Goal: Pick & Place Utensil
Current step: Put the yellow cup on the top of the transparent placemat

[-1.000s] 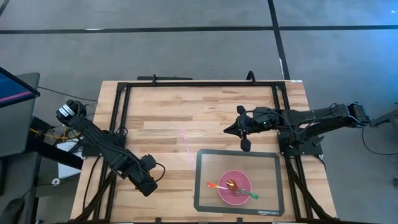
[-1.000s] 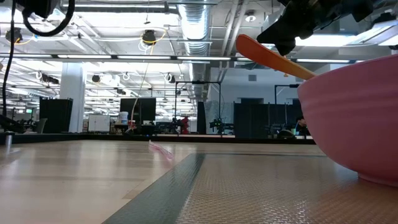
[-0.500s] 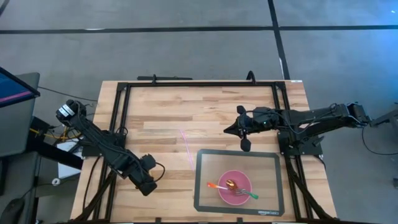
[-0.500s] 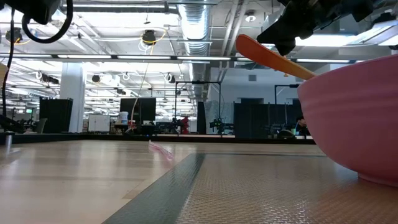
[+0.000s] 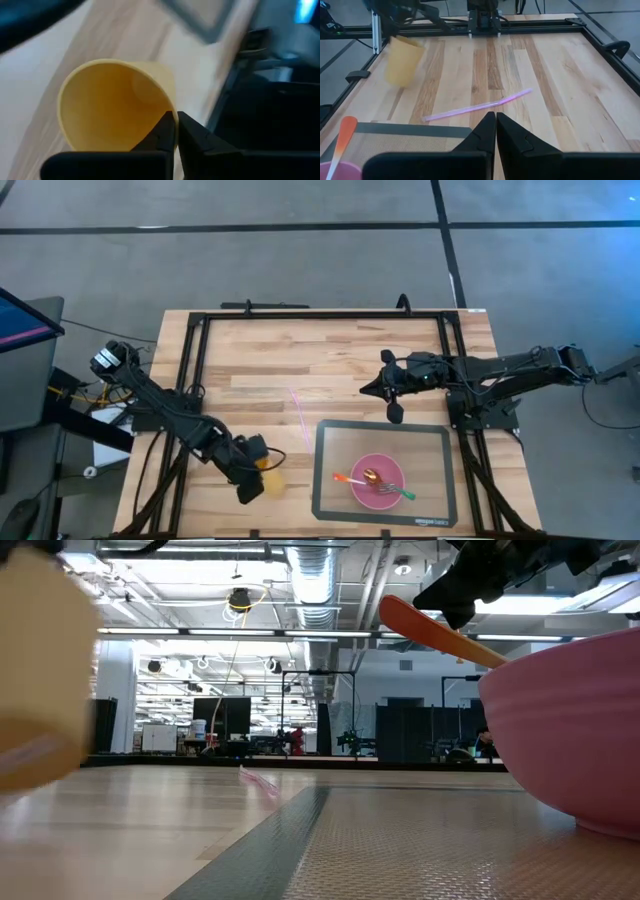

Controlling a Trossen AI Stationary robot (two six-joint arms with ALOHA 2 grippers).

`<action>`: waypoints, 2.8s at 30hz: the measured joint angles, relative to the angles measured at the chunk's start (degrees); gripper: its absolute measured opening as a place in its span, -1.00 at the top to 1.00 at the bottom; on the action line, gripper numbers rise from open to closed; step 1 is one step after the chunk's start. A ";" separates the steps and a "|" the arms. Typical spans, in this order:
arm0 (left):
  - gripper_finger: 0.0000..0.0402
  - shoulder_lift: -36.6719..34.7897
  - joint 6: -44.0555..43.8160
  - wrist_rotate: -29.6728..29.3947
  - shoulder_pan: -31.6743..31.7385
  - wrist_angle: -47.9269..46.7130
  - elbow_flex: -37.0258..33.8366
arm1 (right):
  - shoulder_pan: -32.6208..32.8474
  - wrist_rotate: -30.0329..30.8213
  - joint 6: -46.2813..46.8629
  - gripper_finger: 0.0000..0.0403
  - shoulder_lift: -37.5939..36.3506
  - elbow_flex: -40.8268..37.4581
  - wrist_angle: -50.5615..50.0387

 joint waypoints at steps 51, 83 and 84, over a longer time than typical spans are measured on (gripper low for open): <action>0.93 16.17 86.17 3.70 23.59 16.47 5.51 | 0.00 0.22 -3.30 0.96 0.00 0.02 0.04; 0.90 16.50 86.12 -0.40 23.59 19.82 5.40 | 9.20 -7.45 20.09 1.00 25.39 3.21 7.46; 0.90 16.50 86.11 -0.37 23.59 19.94 5.40 | 9.87 -7.43 21.13 1.00 26.41 3.21 7.95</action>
